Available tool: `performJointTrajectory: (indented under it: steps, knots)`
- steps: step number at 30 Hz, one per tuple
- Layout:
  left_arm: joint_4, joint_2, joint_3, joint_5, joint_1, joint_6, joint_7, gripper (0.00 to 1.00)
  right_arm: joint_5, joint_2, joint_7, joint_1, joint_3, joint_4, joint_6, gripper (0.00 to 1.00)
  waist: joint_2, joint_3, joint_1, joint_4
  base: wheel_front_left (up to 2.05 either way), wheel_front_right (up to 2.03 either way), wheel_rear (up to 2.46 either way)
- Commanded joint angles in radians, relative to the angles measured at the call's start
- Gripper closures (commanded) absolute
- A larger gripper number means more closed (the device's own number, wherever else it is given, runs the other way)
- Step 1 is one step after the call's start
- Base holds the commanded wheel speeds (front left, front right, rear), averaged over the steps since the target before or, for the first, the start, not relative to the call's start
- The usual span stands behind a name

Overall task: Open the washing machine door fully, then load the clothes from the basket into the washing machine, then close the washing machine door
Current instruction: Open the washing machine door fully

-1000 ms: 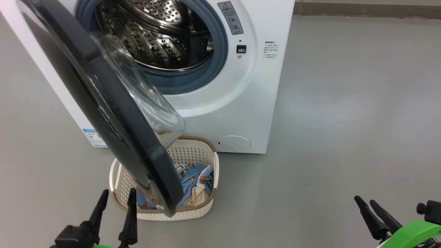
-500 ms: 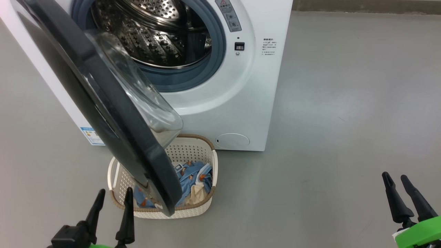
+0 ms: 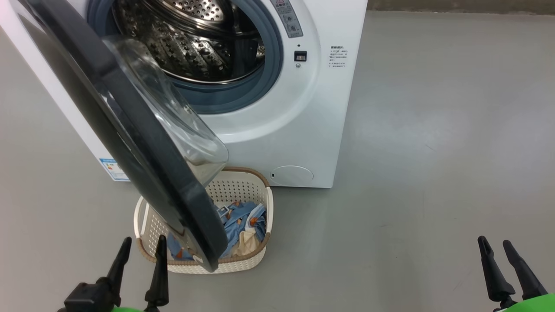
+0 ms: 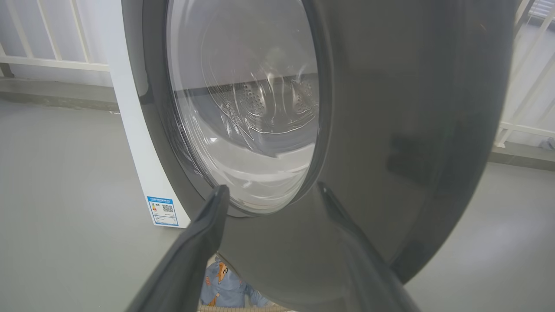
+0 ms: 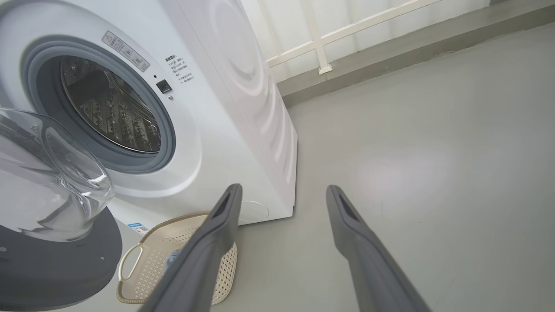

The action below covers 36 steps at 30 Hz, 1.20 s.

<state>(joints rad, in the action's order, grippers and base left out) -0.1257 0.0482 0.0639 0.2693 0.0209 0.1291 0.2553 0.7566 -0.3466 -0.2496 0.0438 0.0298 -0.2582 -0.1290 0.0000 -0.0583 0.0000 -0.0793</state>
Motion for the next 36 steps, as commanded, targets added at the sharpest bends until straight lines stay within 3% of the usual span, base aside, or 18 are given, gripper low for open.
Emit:
performJointTrajectory:
  steps: [1,14,15,16,17,18,27,31,36]
  knots:
    - [0.021,0.011,-0.034,-0.005,-0.040,0.002,0.006,0.00,-0.002,-0.015,-0.012,0.010,0.013,0.011,-0.002,0.00,0.0000,-0.004,0.0000,0.002,0.00,0.00,0.00]
    - [0.013,0.009,-0.039,0.001,-0.063,0.002,0.006,0.00,0.004,-0.011,-0.012,0.025,0.024,-0.015,-0.002,0.00,0.0000,-0.008,0.0000,0.008,0.00,0.00,0.00]
    - [0.012,0.009,-0.044,0.001,-0.065,0.002,0.006,0.25,0.004,-0.012,-0.012,0.025,0.024,-0.015,-0.002,0.00,0.0000,-0.007,0.0000,0.007,0.00,0.00,0.00]
    - [0.012,0.009,-0.049,0.003,-0.068,0.002,0.006,0.63,0.003,-0.013,-0.012,0.026,0.023,-0.015,-0.002,0.00,0.0000,-0.006,0.0000,0.006,0.00,0.00,0.00]
    - [0.016,0.008,-0.057,0.006,-0.072,0.002,0.006,0.93,0.001,-0.013,-0.012,0.027,0.022,-0.015,-0.002,0.00,0.0000,-0.005,0.0000,0.005,0.00,0.00,0.00]
    - [0.020,0.007,-0.065,0.013,-0.075,0.002,0.006,1.00,0.000,-0.013,-0.012,0.028,0.021,-0.015,-0.002,0.00,0.0000,-0.004,0.0000,0.004,0.00,0.00,0.00]
    - [0.176,0.003,-0.198,0.053,-0.104,-0.001,0.006,1.00,-0.006,-0.015,-0.012,0.039,0.017,-0.001,-0.002,0.00,0.0000,0.004,0.0000,-0.004,0.00,0.00,0.00]
    - [0.313,0.002,-0.228,0.092,-0.120,-0.049,0.006,1.00,-0.007,-0.014,-0.012,0.040,0.017,0.002,-0.002,0.00,0.0000,0.006,0.0000,-0.007,0.00,0.00,0.00]
    - [0.520,0.002,-0.185,0.073,-0.124,-0.097,0.006,1.00,-0.011,-0.014,-0.012,0.045,0.018,0.008,-0.002,0.00,0.0000,0.010,0.0000,-0.008,0.00,0.00,0.00]
